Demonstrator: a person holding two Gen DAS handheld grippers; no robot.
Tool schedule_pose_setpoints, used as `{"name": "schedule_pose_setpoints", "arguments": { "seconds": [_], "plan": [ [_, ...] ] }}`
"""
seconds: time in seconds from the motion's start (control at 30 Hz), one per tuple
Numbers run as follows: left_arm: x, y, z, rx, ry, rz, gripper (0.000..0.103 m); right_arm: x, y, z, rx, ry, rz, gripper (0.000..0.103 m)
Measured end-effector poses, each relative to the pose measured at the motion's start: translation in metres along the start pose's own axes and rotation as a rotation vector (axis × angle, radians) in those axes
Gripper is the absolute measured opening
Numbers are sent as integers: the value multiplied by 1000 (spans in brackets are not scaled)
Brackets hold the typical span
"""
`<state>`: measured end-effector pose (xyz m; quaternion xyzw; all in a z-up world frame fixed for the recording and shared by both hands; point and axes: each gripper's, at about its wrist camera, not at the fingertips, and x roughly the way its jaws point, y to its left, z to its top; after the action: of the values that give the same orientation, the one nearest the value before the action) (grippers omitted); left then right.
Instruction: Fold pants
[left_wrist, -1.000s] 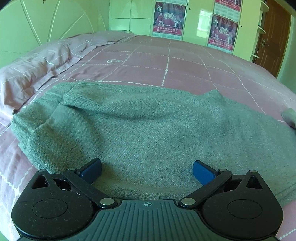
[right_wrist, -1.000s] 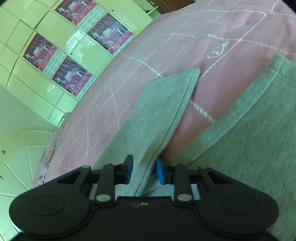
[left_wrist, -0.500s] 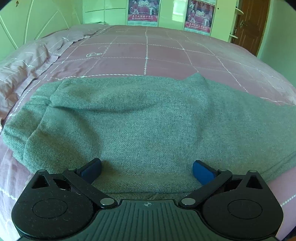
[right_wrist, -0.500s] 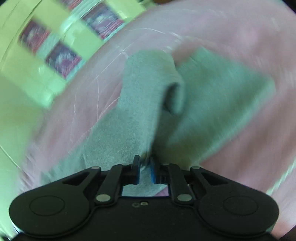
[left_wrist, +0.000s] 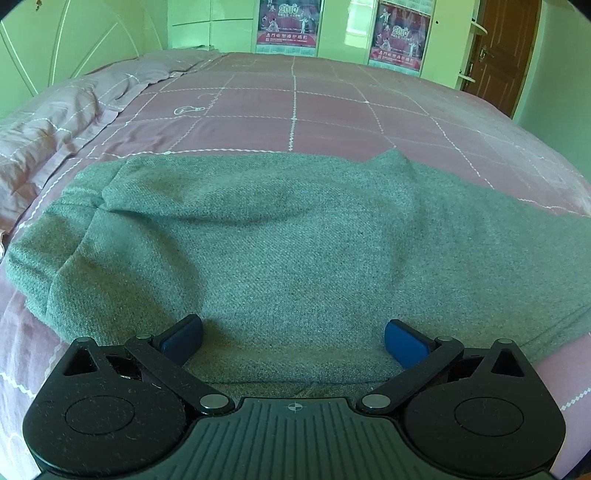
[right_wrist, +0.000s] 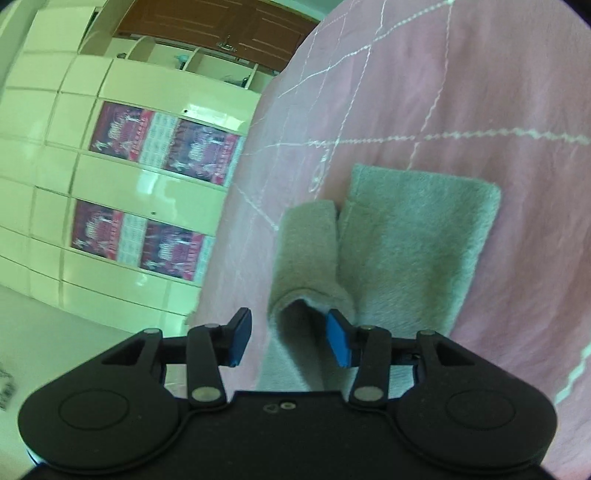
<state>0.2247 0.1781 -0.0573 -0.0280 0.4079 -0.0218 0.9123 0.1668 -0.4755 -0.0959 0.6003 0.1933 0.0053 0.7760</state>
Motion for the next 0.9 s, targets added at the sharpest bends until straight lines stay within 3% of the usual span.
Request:
{"name": "schedule_pose_setpoints", "arguments": {
  "seconds": [0.13,0.2,0.27,0.4,0.47,0.5,0.53,0.57,0.6,0.63,0.67,0.7,0.77,0.9],
  "plan": [
    [0,-1,0,2,-1,6,103,7,-10,12,77,-14,-38,34],
    [0,0,0,4,-2,4,103,2,-4,18,45,-67,-99,0],
    [0,0,0,5,-2,0,103,-7,22,20,-104,-93,-111,0],
    [-1,0,0,6,-1,-2,103,-50,88,0,-510,-159,-26,0],
    [-1,0,0,2,-3,-2,103,-59,86,-5,-600,-157,-67,0],
    [-1,0,0,2,-3,-2,103,-55,73,-2,-607,-135,-133,0],
    [-1,0,0,2,-3,-2,103,-46,53,5,-566,-87,-242,0],
    [-1,0,0,2,-2,-3,103,-34,26,16,-446,-2,-358,0],
    [-1,0,0,3,-2,-4,103,-32,2,25,-317,38,-371,0],
    [-1,0,0,4,-2,-6,103,-38,-5,33,-258,9,-305,0],
    [-2,1,0,5,-3,-8,103,-45,-1,36,-273,-43,-291,12],
    [-2,1,-1,6,-3,-11,103,-47,3,37,-297,-69,-319,15],
    [-2,2,-1,4,-4,-13,103,-45,-2,42,-250,-38,-315,16],
    [-2,0,-1,2,-4,-6,103,-44,-24,53,-77,-43,-225,16]
  ]
}}
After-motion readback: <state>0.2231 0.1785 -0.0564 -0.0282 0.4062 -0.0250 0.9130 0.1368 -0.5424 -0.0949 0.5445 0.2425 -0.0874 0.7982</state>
